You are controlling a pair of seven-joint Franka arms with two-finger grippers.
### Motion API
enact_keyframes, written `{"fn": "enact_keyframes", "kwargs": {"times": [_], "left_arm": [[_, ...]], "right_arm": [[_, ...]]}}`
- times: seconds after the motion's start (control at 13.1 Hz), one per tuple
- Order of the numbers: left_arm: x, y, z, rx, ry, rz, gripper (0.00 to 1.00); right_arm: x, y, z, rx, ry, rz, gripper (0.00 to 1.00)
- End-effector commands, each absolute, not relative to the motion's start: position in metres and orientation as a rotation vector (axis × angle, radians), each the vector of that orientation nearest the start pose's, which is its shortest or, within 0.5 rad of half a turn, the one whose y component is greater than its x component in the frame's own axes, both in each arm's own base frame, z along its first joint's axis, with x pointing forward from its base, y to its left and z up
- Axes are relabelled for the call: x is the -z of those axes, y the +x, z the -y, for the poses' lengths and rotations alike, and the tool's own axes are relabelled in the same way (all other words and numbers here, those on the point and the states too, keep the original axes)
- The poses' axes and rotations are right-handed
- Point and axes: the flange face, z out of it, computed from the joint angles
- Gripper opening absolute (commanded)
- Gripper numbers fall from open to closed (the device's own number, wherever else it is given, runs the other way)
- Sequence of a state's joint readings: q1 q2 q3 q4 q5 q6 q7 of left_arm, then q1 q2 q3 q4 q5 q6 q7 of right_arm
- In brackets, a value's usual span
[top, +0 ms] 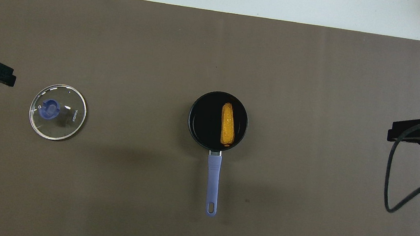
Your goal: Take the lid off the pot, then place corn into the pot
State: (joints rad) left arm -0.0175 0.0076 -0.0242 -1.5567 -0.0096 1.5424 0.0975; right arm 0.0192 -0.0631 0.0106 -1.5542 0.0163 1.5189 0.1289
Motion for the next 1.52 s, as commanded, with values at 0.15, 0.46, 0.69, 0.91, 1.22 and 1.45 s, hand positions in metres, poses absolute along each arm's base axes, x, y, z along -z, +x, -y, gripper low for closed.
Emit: {"fn": "enact_keyframes", "kwargs": {"times": [0.15, 0.46, 0.69, 0.91, 1.22, 1.45], "left_arm": [[-0.63, 0.547, 0.02, -0.059, -3.157, -0.225, 1.0], [-0.635, 0.545, 0.017, -0.084, -3.153, -0.222, 1.0], [-0.637, 0.545, 0.019, -0.066, -3.159, -0.228, 1.0], [-0.636, 0.546, 0.019, -0.064, -3.159, -0.23, 1.0], [-0.635, 0.545, 0.019, -0.066, -3.159, -0.228, 1.0], [-0.636, 0.545, 0.018, -0.064, -3.159, -0.226, 1.0]], "right_arm": [[-0.672, 0.531, -0.003, 0.082, -3.094, -0.128, 1.0], [-0.673, 0.53, 0.007, 0.085, -3.092, -0.16, 1.0], [-0.672, 0.528, 0.006, 0.08, -3.097, -0.149, 1.0], [-0.673, 0.528, 0.003, 0.076, -3.105, -0.145, 1.0], [-0.672, 0.526, 0.004, 0.065, -3.113, -0.144, 1.0], [-0.669, 0.525, 0.005, 0.065, -3.114, -0.146, 1.0]]}}
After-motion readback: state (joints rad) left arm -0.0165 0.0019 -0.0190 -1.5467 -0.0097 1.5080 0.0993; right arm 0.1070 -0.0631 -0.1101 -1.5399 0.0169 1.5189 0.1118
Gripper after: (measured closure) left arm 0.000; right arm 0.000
